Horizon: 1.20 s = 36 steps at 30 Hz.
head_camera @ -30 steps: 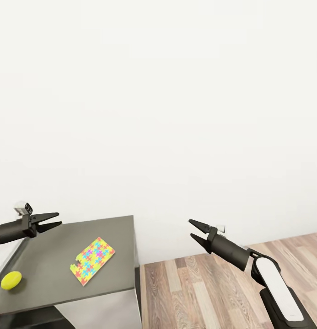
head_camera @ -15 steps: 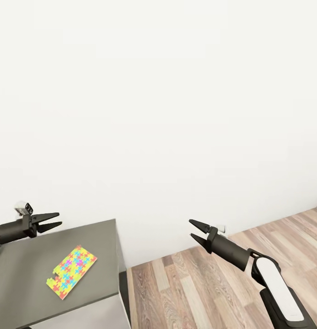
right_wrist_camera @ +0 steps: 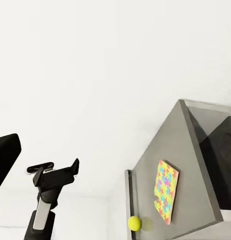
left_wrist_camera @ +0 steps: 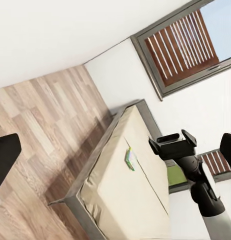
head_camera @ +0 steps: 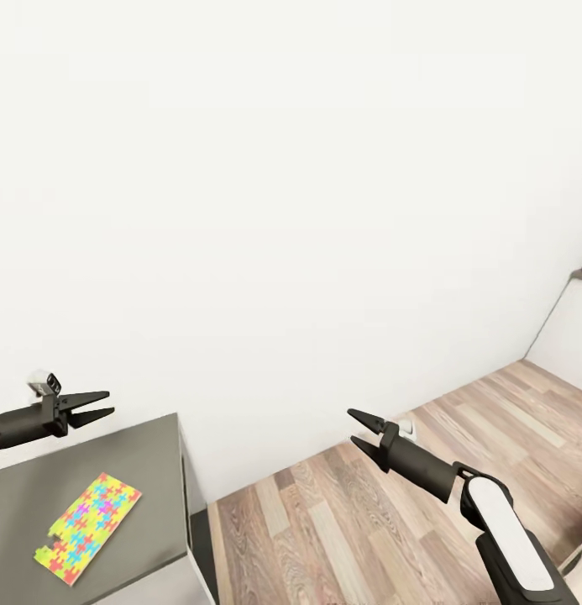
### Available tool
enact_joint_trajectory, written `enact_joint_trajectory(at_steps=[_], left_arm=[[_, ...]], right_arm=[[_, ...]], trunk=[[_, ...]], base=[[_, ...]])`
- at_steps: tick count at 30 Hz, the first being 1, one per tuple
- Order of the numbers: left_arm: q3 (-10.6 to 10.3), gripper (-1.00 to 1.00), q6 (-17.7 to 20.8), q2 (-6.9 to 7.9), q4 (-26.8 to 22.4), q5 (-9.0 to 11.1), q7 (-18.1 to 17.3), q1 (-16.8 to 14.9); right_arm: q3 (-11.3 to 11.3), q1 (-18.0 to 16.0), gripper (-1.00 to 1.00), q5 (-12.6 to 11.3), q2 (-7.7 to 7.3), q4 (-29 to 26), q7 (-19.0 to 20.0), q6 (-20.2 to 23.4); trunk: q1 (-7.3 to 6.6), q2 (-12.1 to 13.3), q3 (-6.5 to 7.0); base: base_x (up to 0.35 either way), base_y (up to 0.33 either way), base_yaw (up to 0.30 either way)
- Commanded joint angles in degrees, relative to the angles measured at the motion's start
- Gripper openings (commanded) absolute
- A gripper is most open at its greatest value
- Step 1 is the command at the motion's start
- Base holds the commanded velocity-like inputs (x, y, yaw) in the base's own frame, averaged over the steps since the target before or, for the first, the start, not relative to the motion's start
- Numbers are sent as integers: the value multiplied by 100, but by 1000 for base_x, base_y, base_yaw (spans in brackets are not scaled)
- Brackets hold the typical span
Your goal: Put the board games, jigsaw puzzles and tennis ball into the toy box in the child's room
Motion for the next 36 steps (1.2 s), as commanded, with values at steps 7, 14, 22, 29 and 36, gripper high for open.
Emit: enact_joint_trajectory(at_steps=[7, 14, 22, 29, 36], left_arm=[[-10, 100, 48, -14, -2, 14, -3, 0], [-21, 100, 43, -26, 2, 13, 14, 0], [-24, 100, 35, -28, 1, 20, 35, -2], [-24, 100, 19, -29, 3, 18, 42, -2], [-12, 100, 5, -30, 1, 14, 52, -4]], right_arm=[[-15, -7, 100, 40, 1, 16, 41, 25], [-34, -7, 100, 40, 1, 23, 36, 20], [-40, -7, 100, 40, 1, 26, 33, 18], [-44, -7, 100, 40, 1, 29, 33, 17], [-26, -7, 100, 37, -4, 124, 47, -171]], trunk=[[4, -13, -13], [4, -13, -13], [4, -13, -13], [4, -13, -13], [4, -13, -13]], base=[[0, 0, -281], [0, 0, -281], [0, 0, -281], [0, 0, -281], [0, 0, -281]])
